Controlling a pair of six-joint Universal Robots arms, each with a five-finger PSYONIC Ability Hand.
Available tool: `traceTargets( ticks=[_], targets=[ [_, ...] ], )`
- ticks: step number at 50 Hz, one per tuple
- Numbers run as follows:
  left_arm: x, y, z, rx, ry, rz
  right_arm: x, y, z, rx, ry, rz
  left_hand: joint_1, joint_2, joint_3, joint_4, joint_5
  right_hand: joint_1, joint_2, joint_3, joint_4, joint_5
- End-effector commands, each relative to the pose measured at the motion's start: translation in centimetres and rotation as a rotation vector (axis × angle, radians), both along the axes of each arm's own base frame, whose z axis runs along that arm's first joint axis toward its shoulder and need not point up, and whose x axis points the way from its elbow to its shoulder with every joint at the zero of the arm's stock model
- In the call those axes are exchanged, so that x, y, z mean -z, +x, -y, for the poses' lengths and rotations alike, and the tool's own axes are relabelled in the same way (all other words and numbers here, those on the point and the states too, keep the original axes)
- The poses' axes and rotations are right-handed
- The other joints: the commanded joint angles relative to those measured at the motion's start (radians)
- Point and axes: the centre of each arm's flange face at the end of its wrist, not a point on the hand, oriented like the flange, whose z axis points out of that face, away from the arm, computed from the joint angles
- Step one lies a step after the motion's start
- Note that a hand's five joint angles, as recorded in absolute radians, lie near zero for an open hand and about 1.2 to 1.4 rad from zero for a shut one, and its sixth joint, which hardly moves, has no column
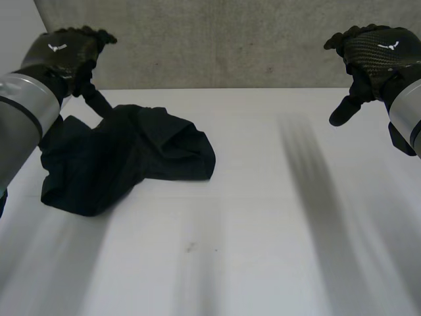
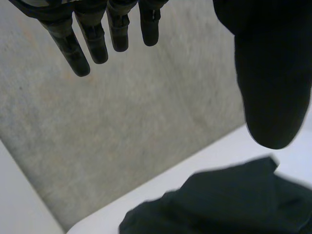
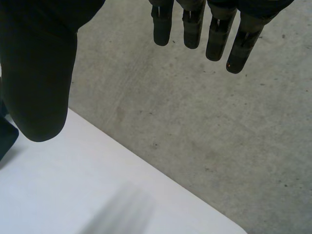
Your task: Fold the shorts.
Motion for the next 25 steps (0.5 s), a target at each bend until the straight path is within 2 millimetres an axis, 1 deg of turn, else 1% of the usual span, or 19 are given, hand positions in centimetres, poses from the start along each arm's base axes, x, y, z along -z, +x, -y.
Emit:
traceTargets(
  ticks=[1, 2, 3, 4, 5, 6, 8, 10, 11, 12, 13, 15, 16, 20, 21, 24, 25],
  targets=[
    [6.9, 1.4, 5.9, -0.060, 0.118, 0.204, 1.1, 0.7, 0.4, -0.058, 0.024, -0.038, 0.012, -0.006, -0.019, -0.011, -0.028, 0.000, -0.044, -0.009, -0.060, -0.061],
    [7.3, 1.5, 6.1, -0.061, 0.127, 0.207, 1.3, 0.7, 0.4, -0.063, 0.027, -0.043, 0.012, -0.006, -0.019, -0.011, -0.028, 0.000, -0.044, -0.009, -0.060, -0.061],
    [8.9, 1.6, 7.0, -0.065, 0.160, 0.222, 1.3, 0.7, 0.3, -0.064, 0.027, -0.048, 0.012, -0.006, -0.019, -0.011, -0.028, 0.000, -0.044, -0.009, -0.060, -0.061],
    [9.7, 1.6, 7.5, -0.066, 0.175, 0.229, 1.5, 0.8, 0.4, -0.069, 0.030, -0.057, 0.012, -0.006, -0.019, -0.011, -0.028, 0.000, -0.044, -0.009, -0.060, -0.061],
    [10.2, 1.5, 7.8, -0.065, 0.183, 0.231, 1.6, 0.8, 0.4, -0.069, 0.031, -0.061, 0.012, -0.006, -0.019, -0.011, -0.028, 0.000, -0.044, -0.009, -0.060, -0.061],
    [11.5, 1.4, 8.6, -0.065, 0.206, 0.235, 1.7, 0.8, 0.5, -0.070, 0.034, -0.063, 0.018, 0.000, -0.013, -0.005, -0.022, 0.000, -0.044, -0.009, -0.060, -0.061],
    [13.1, 1.7, 9.5, -0.072, 0.233, 0.244, 1.9, 0.9, 0.5, -0.070, 0.036, -0.069, 0.021, 0.003, -0.010, -0.002, -0.019, 0.000, -0.044, -0.009, -0.060, -0.061],
    [13.9, 2.2, 10.2, -0.086, 0.246, 0.248, 1.9, 0.9, 0.5, -0.070, 0.038, -0.069, 0.024, 0.005, -0.007, 0.001, -0.016, 0.000, -0.044, -0.009, -0.060, -0.061],
    [14.4, 2.9, 11.1, -0.105, 0.243, 0.249, 1.9, 0.9, 0.5, -0.070, 0.038, -0.069, 0.030, 0.011, -0.001, 0.006, -0.011, 0.000, -0.044, -0.009, -0.060, -0.061],
    [14.6, 3.3, 11.6, -0.115, 0.237, 0.248, 2.0, 0.9, 0.6, -0.070, 0.039, -0.070, 0.038, 0.020, 0.007, 0.015, -0.002, 0.000, -0.044, -0.009, -0.060, -0.061],
    [14.8, 4.0, 12.5, -0.136, 0.223, 0.246, 2.0, 0.9, 0.6, -0.070, 0.041, -0.070, 0.050, 0.032, 0.019, 0.027, 0.010, 0.000, -0.044, -0.009, -0.060, -0.061],
    [15.2, 4.8, 13.4, -0.156, 0.209, 0.249, 2.2, 0.9, 0.6, -0.070, 0.045, -0.072, 0.056, 0.038, 0.025, 0.033, 0.016, 0.000, -0.044, -0.009, -0.060, -0.061],
    [16.0, 5.3, 14.1, -0.167, 0.206, 0.255, 2.3, 0.9, 0.7, -0.070, 0.048, -0.073, 0.056, 0.038, 0.025, 0.033, 0.016, 0.000, -0.044, -0.009, -0.060, -0.061],
    [17.1, 5.5, 15.5, -0.174, 0.175, 0.280, 2.5, 1.0, 0.7, -0.072, 0.054, -0.075, 0.062, 0.044, 0.031, 0.039, 0.022, 0.000, -0.044, -0.009, -0.060, -0.061],
    [17.4, 5.5, 15.8, -0.174, 0.168, 0.293, 2.5, 1.1, 0.7, -0.075, 0.054, -0.075, 0.094, 0.076, 0.063, 0.071, 0.054, 0.000, -0.044, -0.009, -0.060, -0.061],
    [18.6, 5.7, 16.7, -0.176, 0.160, 0.326, 2.7, 1.1, 0.7, -0.077, 0.059, -0.078, 0.290, 0.272, 0.259, 0.267, 0.250, 0.000, -0.044, -0.009, -0.060, -0.061],
    [19.1, 5.6, 17.2, -0.172, 0.155, 0.342, 2.7, 1.1, 0.7, -0.077, 0.059, -0.078, 0.573, 0.555, 0.542, 0.550, 0.533, 0.000, -0.044, -0.009, -0.060, -0.061]
  ],
)
